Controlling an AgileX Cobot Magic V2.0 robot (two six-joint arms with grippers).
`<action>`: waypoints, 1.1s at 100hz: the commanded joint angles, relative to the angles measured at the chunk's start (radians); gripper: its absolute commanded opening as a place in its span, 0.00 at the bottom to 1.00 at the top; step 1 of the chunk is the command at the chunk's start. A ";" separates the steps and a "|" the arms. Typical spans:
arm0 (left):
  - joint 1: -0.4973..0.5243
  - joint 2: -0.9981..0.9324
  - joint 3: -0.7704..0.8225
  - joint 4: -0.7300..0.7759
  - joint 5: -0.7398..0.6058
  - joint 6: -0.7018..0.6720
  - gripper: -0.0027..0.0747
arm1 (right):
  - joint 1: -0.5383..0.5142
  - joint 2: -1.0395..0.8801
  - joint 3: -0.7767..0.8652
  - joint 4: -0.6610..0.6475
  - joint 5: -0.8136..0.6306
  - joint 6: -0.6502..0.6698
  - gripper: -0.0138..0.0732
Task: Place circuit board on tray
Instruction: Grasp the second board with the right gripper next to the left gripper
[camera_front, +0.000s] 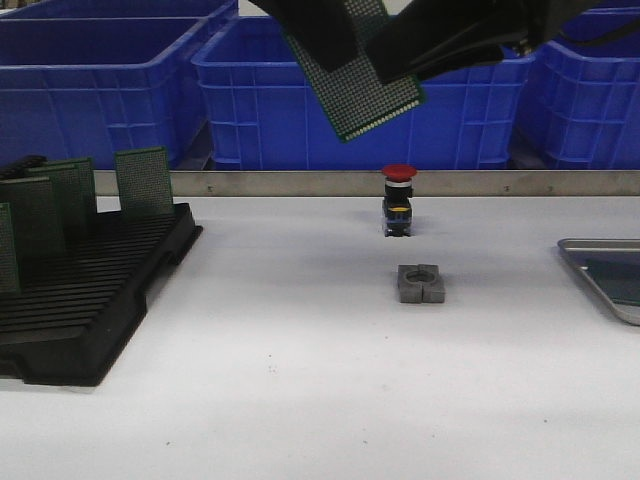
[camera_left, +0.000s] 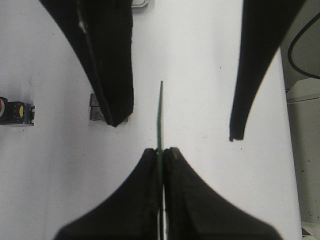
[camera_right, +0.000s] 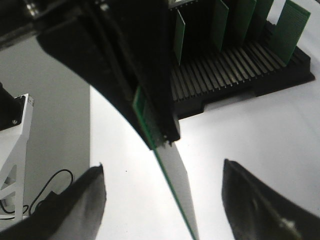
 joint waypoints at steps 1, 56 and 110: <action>-0.004 -0.053 -0.023 -0.056 0.030 -0.009 0.01 | 0.007 -0.014 -0.025 0.054 0.015 -0.011 0.68; -0.004 -0.053 -0.023 -0.060 0.030 -0.009 0.01 | 0.008 0.004 -0.025 0.059 0.026 -0.010 0.09; -0.004 -0.053 -0.023 -0.060 0.020 -0.009 0.82 | -0.009 -0.008 -0.025 -0.050 0.002 0.031 0.09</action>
